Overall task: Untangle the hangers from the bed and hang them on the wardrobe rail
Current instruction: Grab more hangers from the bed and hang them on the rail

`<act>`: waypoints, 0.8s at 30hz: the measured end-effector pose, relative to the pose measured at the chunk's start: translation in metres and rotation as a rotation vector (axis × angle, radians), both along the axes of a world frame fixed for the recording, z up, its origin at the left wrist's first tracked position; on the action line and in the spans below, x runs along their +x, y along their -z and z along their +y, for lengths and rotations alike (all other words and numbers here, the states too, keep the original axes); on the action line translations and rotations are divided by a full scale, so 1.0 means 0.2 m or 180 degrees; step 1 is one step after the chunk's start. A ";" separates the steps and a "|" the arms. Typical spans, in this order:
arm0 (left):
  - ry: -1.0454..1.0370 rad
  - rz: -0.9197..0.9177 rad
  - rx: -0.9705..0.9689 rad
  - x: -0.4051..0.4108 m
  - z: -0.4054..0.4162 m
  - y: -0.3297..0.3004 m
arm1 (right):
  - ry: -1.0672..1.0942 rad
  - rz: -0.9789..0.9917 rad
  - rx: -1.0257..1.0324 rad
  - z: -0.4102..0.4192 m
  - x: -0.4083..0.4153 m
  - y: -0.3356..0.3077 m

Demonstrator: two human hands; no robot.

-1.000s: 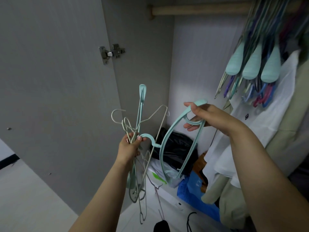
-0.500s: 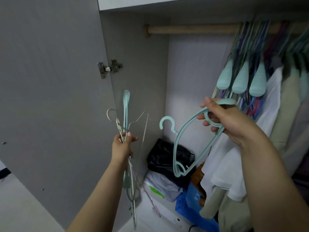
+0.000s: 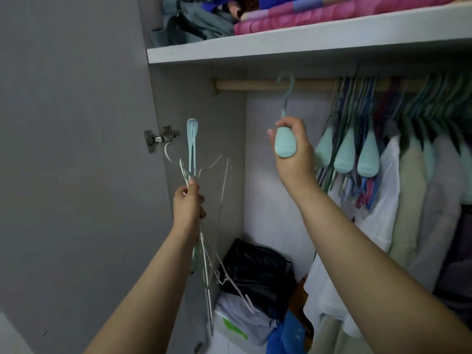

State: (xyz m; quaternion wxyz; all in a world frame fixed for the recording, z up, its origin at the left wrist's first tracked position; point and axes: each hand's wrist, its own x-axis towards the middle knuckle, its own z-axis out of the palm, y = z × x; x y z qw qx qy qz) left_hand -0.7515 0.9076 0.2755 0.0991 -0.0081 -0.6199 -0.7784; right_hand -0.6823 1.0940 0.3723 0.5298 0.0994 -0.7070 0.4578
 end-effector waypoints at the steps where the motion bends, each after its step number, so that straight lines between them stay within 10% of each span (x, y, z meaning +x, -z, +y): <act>1: 0.0008 0.0018 0.0025 0.01 0.01 -0.02 | 0.0075 -0.0026 0.0126 0.02 -0.06 -0.03; 12: 0.0069 -0.0064 0.0053 0.04 0.09 -0.08 | 0.0238 -0.1165 0.0345 0.16 -0.36 -0.22; 18: 0.0240 -0.0095 0.0041 0.08 0.12 -0.07 | 0.0372 -0.0360 -0.0800 0.23 -0.33 -0.12; 24: 0.0721 -0.0220 0.0228 0.13 0.09 -0.01 | 0.0579 -0.0789 -0.0405 0.27 -0.25 0.12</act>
